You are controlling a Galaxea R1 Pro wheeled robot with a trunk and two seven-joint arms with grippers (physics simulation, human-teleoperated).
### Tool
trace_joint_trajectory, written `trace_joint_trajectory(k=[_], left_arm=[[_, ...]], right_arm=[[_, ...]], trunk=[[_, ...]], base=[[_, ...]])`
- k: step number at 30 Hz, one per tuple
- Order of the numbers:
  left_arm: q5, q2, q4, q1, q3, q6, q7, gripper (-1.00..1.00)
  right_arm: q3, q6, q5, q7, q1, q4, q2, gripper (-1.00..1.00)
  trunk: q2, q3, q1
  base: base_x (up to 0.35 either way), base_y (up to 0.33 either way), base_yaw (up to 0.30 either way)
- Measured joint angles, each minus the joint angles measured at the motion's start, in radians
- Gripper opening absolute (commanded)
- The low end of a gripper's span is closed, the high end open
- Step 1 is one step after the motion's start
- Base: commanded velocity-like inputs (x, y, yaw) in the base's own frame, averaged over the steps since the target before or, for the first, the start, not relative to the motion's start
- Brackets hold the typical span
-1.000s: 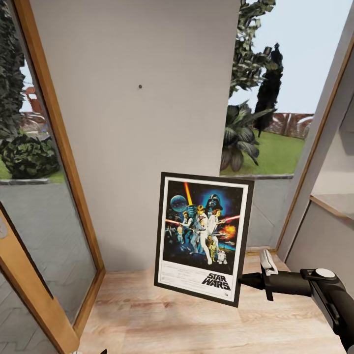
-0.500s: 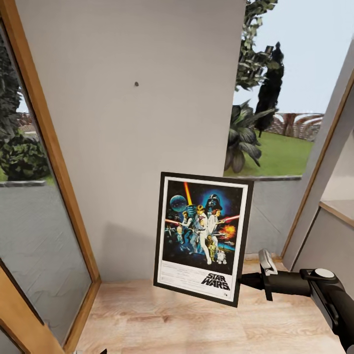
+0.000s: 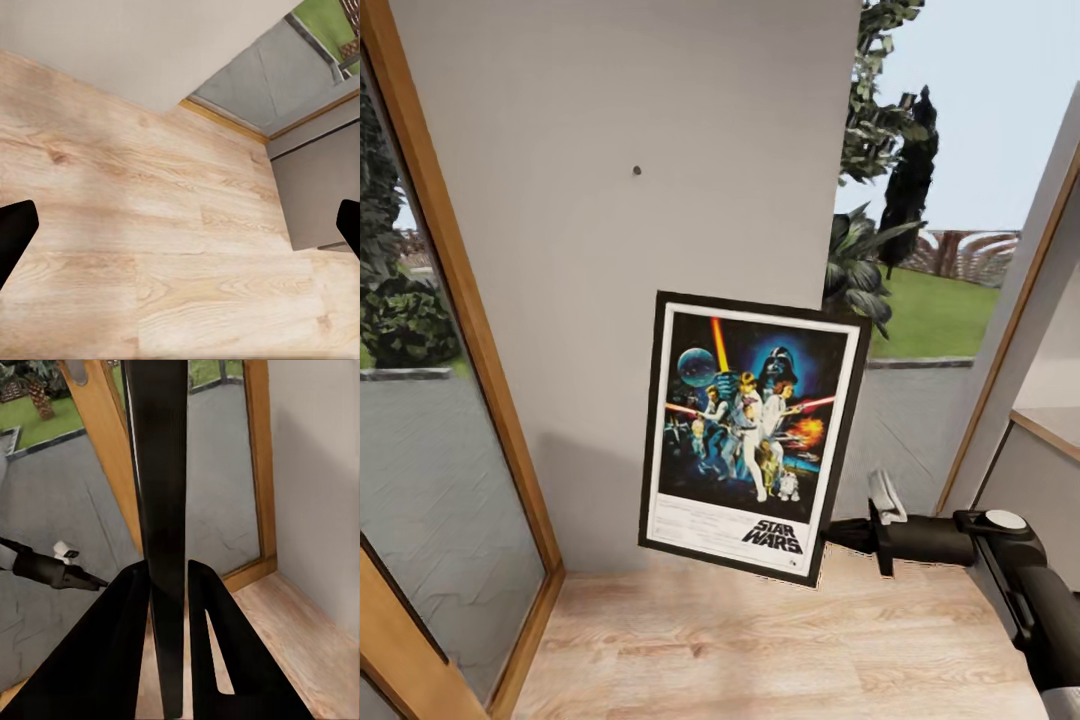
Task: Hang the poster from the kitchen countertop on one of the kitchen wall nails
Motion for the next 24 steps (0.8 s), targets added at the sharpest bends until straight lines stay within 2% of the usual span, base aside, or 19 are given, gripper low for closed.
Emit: trace_joint_trajectory(k=[2,4,7,9,12,16,17,18,24], left_arm=[[0.0,0.001,0.0,0.007,0.001,0.0,0.0,1.0],[0.0,0.001,0.0,0.022,0.0,0.0,-0.001,1.0],[0.0,0.001,0.0,0.033,0.001,-0.001,-0.002,1.0],[0.0,0.001,0.0,0.037,0.001,0.0,-0.002,1.0],[0.0,0.001,0.0,0.041,0.001,0.0,-0.001,1.0],[0.0,0.001,0.0,0.043,0.001,0.0,-0.001,1.0],[0.0,0.001,0.0,0.043,0.001,0.0,-0.001,1.0],[0.0,0.001,0.0,0.043,0.001,0.0,0.0,1.0],[0.0,0.001,0.0,0.043,0.001,0.0,0.0,1.0]], right_arm=[[0.001,0.045,0.0,0.0,-0.027,-0.039,0.021,-1.0],[0.005,0.103,0.002,0.0,-0.074,-0.067,0.057,-1.0],[0.009,0.135,0.005,0.0,-0.112,-0.076,0.083,-1.0],[0.011,0.142,0.006,0.0,-0.123,-0.078,0.09,-1.0],[0.035,0.159,0.008,-0.001,-0.156,-0.079,0.102,-1.0],[0.09,0.218,0.012,-0.018,-0.199,-0.08,0.11,-1.0],[0.131,0.256,0.013,-0.064,-0.242,-0.08,0.115,-1.0],[0.151,0.277,0.013,-0.076,-0.265,-0.081,0.118,-1.0],[0.181,0.348,0.014,-0.105,-0.332,-0.079,0.136,-1.0]], trunk=[[0.0,0.0,0.0],[0.0,0.0,0.0],[0.0,0.0,0.0],[0.0,0.0,0.0],[0.0,0.0,0.0],[0.0,0.0,0.0],[0.0,0.0,0.0],[0.0,0.0,0.0],[0.0,0.0,0.0]], base=[[0.0,0.0,0.0],[0.0,0.0,0.0],[0.0,0.0,0.0],[0.0,0.0,0.0],[0.0,0.0,0.0],[0.0,0.0,0.0],[0.0,0.0,0.0],[0.0,0.0,0.0],[0.0,0.0,0.0]])
